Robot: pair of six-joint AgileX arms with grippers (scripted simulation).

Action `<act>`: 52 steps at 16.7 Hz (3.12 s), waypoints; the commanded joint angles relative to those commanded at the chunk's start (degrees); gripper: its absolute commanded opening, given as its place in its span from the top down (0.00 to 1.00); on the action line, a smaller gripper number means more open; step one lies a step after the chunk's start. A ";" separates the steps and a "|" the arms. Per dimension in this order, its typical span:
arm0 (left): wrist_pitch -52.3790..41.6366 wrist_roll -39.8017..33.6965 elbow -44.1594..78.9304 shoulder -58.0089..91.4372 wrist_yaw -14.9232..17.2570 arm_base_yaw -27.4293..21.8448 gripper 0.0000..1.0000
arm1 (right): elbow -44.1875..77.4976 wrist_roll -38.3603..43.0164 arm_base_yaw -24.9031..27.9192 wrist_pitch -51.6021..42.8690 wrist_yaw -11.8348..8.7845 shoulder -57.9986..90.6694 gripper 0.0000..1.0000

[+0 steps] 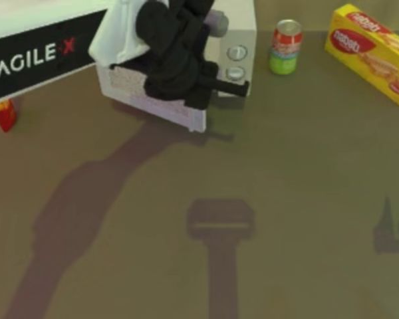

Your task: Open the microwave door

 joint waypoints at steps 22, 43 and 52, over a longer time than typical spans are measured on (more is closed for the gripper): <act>0.32 0.59 -0.84 -0.39 0.81 -0.21 1.00 | 0.00 0.00 0.00 0.00 0.00 0.00 0.00; 2.08 6.00 -5.59 -4.00 3.43 1.48 1.00 | 0.00 0.00 0.00 0.00 0.00 0.00 0.00; 2.08 6.00 -5.59 -4.00 3.43 1.48 1.00 | 0.00 0.00 0.00 0.00 0.00 0.00 0.00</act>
